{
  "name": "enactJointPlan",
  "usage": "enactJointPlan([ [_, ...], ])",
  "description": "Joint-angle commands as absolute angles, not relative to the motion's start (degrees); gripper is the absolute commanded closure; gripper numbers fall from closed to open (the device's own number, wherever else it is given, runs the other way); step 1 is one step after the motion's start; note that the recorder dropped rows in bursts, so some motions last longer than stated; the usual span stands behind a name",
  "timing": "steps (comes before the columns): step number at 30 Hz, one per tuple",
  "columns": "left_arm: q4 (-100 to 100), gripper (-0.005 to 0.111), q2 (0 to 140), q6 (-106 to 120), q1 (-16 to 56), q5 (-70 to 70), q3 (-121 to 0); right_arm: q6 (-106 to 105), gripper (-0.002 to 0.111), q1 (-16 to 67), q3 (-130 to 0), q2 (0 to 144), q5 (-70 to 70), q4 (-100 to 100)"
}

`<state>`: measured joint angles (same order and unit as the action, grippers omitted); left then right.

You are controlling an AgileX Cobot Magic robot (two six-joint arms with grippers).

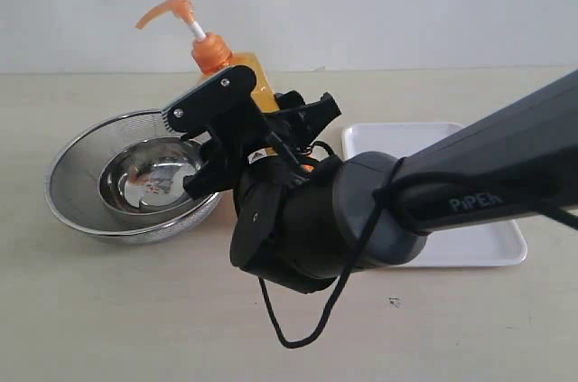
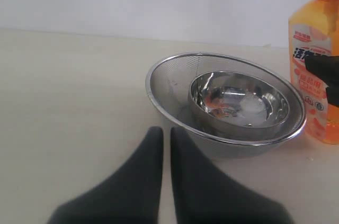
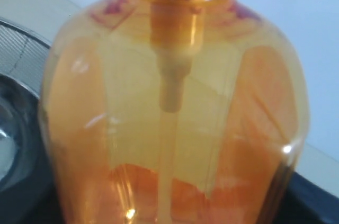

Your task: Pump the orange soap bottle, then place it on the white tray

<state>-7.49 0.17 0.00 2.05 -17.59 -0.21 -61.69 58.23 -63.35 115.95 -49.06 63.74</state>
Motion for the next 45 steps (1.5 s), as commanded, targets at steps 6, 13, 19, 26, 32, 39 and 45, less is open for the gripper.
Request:
enactJointPlan([
  [6,-7.4,0.102,0.0,0.5,1.9,-17.2,0.0,-54.1,0.108,58.2,-63.4,115.8,-48.5,67.6],
  [13,-7.4,0.102,0.0,0.5,1.9,-17.2,0.0,-53.9,0.108,58.2,-63.4,115.8,-48.5,69.4],
  [19,-7.4,0.102,0.0,0.5,1.9,-17.2,0.0,-50.7,0.108,58.2,-63.4,115.8,-49.5,74.8],
  [26,-7.4,0.102,0.0,0.5,1.9,-17.2,0.0,-50.2,0.108,58.2,-63.4,115.8,-51.6,77.3],
  [32,-7.4,0.102,0.0,0.5,1.9,-17.2,0.0,-49.5,0.108,58.2,-63.4,115.8,-51.6,77.0],
  [39,-7.4,0.102,0.0,0.5,1.9,-17.2,0.0,-52.7,0.108,58.2,-63.4,115.8,-52.3,76.9],
  [45,-7.4,0.102,0.0,0.5,1.9,-17.2,0.0,-64.5,0.108,58.2,-63.4,115.8,-51.8,76.5],
])
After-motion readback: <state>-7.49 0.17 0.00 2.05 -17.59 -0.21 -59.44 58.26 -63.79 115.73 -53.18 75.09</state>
